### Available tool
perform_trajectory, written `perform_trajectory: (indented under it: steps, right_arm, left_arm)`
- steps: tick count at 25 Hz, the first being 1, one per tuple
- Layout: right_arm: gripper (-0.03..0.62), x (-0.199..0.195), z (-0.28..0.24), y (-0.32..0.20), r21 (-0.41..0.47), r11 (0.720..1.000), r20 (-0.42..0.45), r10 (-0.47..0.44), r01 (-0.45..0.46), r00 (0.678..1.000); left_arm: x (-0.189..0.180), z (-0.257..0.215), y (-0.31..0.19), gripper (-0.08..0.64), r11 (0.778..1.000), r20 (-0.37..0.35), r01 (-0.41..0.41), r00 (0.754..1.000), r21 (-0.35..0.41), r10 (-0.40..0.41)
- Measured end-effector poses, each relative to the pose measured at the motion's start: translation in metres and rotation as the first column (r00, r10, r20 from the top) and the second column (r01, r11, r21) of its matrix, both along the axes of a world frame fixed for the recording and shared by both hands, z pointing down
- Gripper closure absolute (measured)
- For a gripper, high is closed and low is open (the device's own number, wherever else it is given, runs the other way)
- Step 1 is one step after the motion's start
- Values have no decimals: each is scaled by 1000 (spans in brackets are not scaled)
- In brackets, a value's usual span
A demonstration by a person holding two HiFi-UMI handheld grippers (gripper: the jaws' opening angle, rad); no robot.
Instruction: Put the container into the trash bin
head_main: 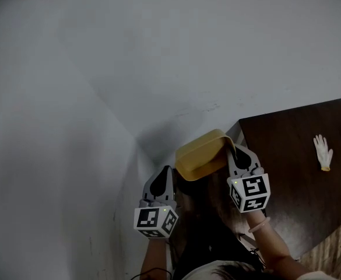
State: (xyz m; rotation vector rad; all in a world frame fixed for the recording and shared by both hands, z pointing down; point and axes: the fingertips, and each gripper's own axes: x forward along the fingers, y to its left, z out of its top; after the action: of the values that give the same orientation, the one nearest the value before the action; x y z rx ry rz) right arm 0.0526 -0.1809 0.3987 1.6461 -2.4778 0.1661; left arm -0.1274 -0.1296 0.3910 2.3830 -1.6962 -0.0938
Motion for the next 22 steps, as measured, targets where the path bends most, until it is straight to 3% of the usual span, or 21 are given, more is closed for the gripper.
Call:
perform_trajectory:
  steps: [22]
  right_arm:
    - [580, -41, 152, -73, -113, 989, -226, -120, 96, 967]
  left_arm:
    - [-27, 142, -50, 540, 988, -43, 79, 995, -130, -85]
